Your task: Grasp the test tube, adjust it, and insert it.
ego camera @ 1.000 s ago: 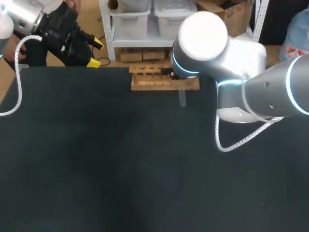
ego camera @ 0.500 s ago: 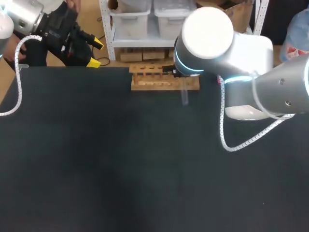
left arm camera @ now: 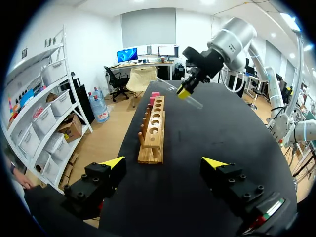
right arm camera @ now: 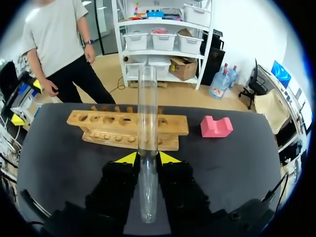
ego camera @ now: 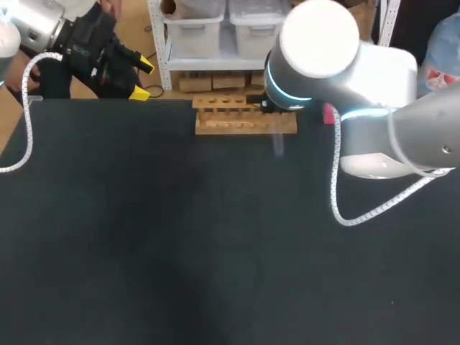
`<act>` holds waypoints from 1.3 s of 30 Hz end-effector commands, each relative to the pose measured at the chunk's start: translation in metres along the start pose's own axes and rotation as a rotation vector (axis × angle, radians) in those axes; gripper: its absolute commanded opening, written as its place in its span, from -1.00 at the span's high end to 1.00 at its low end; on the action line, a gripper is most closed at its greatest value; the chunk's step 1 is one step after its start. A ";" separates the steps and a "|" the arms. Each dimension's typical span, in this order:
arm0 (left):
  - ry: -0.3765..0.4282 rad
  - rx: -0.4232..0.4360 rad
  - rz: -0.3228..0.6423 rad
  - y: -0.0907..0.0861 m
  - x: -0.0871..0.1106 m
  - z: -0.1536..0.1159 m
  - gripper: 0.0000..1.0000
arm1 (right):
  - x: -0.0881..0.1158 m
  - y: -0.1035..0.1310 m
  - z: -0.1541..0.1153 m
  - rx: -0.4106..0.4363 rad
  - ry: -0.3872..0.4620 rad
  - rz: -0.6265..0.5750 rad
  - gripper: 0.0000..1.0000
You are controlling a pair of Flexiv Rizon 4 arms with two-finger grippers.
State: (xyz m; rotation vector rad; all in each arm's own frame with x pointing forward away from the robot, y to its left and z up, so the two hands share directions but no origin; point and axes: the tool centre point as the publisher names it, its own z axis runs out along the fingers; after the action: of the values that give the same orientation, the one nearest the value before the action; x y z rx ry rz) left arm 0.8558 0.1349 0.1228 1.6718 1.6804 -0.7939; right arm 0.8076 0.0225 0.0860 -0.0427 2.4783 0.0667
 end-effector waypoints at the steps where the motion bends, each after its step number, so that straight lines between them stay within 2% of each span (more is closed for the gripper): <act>1: 0.002 -0.003 0.001 -0.001 0.000 0.000 -1.00 | 0.012 -0.015 -0.027 -0.022 -0.115 0.007 1.00; 5: 0.002 -0.003 0.001 -0.001 0.000 0.000 -1.00 | 0.013 -0.021 -0.037 -0.059 -0.212 0.028 1.00; 15: 0.002 -0.003 0.001 -0.001 0.000 0.000 -1.00 | 0.010 -0.028 -0.053 -0.079 -0.347 0.037 1.00; 39: 0.002 -0.003 0.001 -0.001 0.000 0.000 -1.00 | 0.010 -0.028 -0.053 -0.079 -0.347 0.037 1.00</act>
State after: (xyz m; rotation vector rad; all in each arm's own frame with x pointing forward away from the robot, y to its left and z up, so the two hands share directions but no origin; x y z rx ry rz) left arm 0.8558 0.1350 0.1228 1.6718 1.6804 -0.7938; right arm 0.7702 -0.0068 0.1224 -0.0187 2.1584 0.1673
